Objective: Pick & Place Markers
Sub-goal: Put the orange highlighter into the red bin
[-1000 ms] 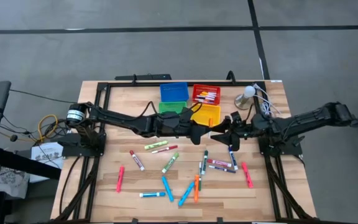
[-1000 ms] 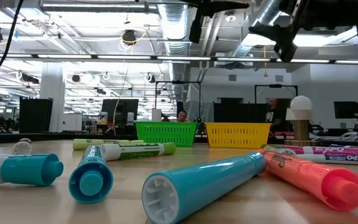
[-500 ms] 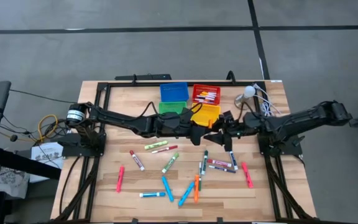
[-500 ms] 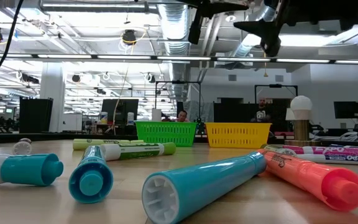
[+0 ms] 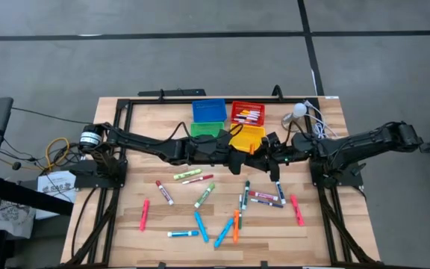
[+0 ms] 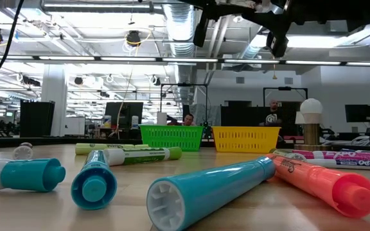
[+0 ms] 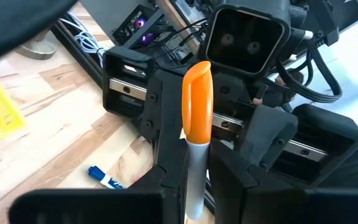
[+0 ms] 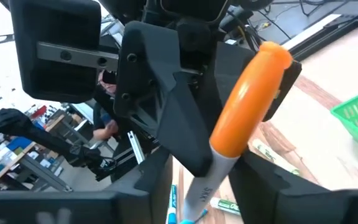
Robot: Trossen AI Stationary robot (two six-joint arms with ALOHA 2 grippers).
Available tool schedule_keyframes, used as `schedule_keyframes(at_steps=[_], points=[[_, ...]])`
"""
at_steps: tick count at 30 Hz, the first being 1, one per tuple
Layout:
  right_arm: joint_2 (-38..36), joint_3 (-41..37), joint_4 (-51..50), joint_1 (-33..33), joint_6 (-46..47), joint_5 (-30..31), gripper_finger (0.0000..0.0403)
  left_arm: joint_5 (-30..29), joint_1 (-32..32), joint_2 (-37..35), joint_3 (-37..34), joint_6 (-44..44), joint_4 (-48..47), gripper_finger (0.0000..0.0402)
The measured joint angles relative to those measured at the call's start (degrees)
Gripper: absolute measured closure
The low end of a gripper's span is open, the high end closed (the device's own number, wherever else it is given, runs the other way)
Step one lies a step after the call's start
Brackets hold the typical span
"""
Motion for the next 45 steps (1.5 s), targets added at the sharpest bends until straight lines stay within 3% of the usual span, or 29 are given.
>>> schedule_keyframes(at_steps=[15,25,30,39,45], points=[[0.0,-0.1,-2.0,0.0,0.5,0.1,0.0376,0.8,0.0,0.0,0.0,0.7,-0.7,0.0348],[0.0,-0.1,-2.1,0.0,0.0,0.3,0.0378,0.8,0.0,0.0,0.0,0.0,-0.4,0.0318],[0.0,-0.1,-2.1,0.0,0.0,0.4,0.0378,0.8,0.0,0.0,0.0,0.7,-0.3,0.0282],[0.0,-0.1,-2.8,0.0,0.0,0.4,0.0378,2.9,0.1,0.0,0.0,6.9,-0.7,0.0183],[-0.3,0.1,-2.5,0.0,0.0,0.6,0.0378,4.7,0.1,-0.9,-0.1,9.3,-6.9,0.0155]])
